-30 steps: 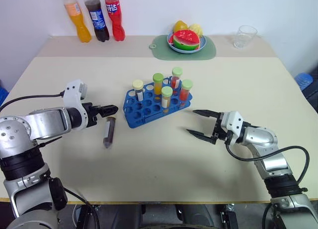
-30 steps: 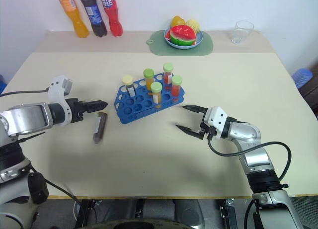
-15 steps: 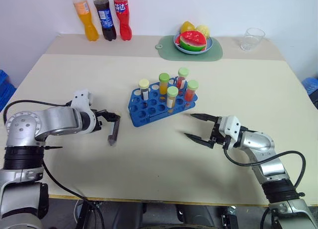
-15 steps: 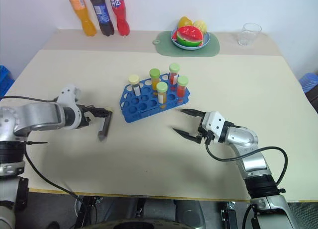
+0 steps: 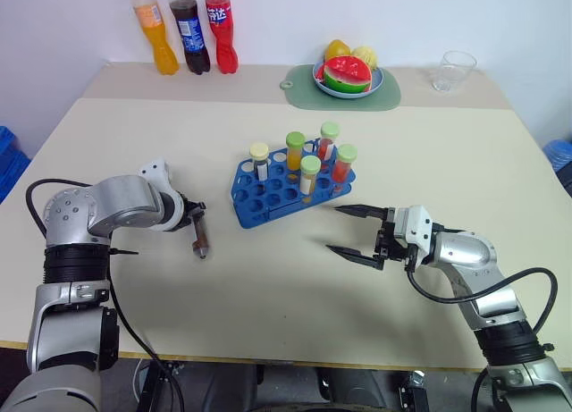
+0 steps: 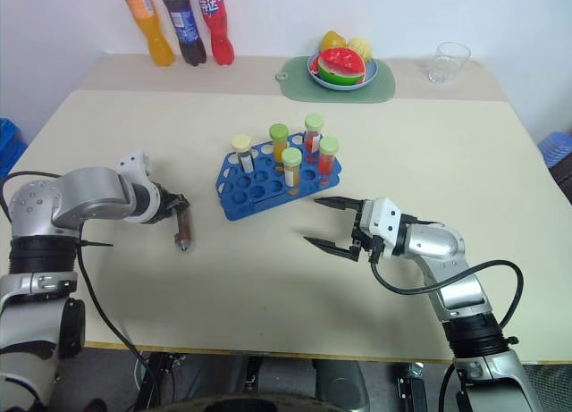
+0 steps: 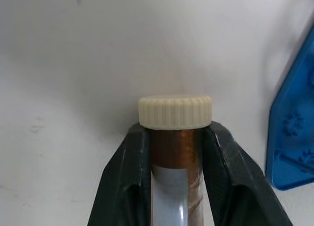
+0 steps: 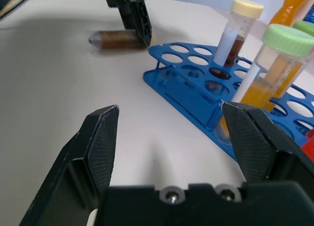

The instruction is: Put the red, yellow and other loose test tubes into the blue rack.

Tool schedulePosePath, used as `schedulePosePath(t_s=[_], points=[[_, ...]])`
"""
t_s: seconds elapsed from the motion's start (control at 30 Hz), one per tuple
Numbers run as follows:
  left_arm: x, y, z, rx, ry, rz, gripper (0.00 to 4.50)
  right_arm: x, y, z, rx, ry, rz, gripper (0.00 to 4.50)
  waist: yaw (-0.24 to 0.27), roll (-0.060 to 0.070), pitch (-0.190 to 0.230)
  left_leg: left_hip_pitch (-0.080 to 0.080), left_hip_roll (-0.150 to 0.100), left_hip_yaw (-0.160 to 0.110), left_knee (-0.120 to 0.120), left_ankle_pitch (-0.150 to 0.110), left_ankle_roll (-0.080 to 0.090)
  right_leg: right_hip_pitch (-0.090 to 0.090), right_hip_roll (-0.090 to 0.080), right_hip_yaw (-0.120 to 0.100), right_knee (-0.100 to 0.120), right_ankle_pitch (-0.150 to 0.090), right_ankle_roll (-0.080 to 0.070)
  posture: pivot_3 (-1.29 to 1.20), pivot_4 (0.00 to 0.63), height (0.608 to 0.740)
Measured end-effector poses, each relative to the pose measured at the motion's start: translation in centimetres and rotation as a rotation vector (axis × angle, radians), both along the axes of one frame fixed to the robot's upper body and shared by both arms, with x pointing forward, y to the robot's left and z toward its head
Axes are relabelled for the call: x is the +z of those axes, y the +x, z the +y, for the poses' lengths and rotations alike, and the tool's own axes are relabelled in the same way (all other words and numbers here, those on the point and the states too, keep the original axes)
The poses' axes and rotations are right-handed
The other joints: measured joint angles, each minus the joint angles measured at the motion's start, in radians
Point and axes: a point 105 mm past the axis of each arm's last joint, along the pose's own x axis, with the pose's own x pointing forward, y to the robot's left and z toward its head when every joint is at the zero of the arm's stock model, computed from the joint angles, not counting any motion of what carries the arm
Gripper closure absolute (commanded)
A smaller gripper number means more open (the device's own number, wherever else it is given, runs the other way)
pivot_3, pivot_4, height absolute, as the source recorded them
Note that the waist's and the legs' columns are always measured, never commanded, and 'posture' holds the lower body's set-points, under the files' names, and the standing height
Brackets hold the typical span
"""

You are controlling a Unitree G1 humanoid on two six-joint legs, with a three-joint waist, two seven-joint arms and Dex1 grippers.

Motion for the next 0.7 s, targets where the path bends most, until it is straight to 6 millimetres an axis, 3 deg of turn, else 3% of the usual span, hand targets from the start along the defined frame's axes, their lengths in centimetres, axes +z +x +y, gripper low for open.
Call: schedulePosePath(t_s=[0.53, 0.7], points=[[0.3, -1.0, -0.4, -0.02, 0.002, -0.07, 3.66, 1.0, 0.7, 0.5, 0.033, 0.013, -0.024, 0.8, -0.005, 0.0, 0.0, -0.001, 0.001, 0.0, 0.0, 0.001, -0.001, -0.001, 0.0, 0.0, 0.0, 0.0, 0.0, 0.0, 0.15, 0.74], [3.0, -2.3, 0.2, -0.077, 0.057, -0.255, 3.66, 0.7, 1.2, 0.6, 0.032, 0.019, -0.006, 0.8, -0.004, -0.001, 0.001, -0.001, 0.001, 0.001, -0.001, 0.001, -0.002, -0.001, 0.001, 0.0, 0.0, 0.0, 0.0, 0.0, 0.15, 0.74]])
